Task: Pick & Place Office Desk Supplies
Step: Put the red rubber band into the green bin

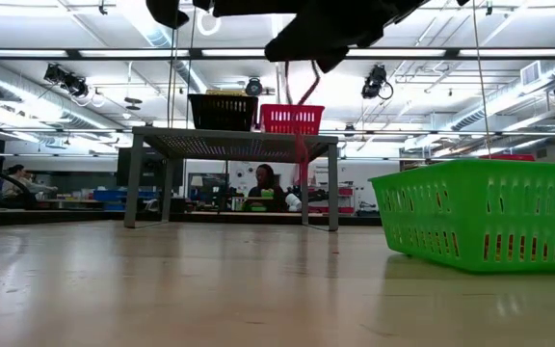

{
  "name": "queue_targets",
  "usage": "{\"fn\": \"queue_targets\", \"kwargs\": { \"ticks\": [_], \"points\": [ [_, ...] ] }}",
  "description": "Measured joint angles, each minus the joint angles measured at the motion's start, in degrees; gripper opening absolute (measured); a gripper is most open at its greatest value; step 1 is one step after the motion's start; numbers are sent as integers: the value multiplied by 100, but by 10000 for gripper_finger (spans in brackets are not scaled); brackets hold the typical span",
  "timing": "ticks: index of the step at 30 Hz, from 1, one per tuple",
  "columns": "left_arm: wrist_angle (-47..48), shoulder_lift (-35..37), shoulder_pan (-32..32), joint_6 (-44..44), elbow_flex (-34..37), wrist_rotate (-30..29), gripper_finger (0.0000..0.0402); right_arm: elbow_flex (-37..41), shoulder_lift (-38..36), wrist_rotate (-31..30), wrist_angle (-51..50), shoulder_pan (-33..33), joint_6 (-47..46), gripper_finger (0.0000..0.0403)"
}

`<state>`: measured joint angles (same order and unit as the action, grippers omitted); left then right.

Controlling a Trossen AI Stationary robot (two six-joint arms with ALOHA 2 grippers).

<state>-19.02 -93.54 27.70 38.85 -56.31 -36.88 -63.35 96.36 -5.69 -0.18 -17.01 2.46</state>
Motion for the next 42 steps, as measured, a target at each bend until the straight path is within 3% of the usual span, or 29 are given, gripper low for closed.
{"fn": "queue_targets", "kwargs": {
  "ticks": [6, 10, 20, 26, 34, 42],
  "points": [
    [-8, 0, 35, -19, 0, 141, 2, 0, 0, -309, -257, -106, 52, 3],
    [3, 0, 130, -24, 0, 344, 29, 0, 0, -447, -390, -170, 86, 2],
    [239, 140, 284, -731, -2, 264, 164, 0, 2, -789, -613, -286, 105, 1],
    [930, 140, 147, -1327, -1, 126, 242, -68, -110, -1078, -862, -428, 128, 1],
    [1658, 140, -229, -2015, 11, 409, 251, -606, -388, -1617, -2284, -782, -112, 0],
    [2046, 83, -713, -2508, 11, 1438, 252, -1093, -420, -1628, -4119, -1126, -914, 0]
  ]
}}
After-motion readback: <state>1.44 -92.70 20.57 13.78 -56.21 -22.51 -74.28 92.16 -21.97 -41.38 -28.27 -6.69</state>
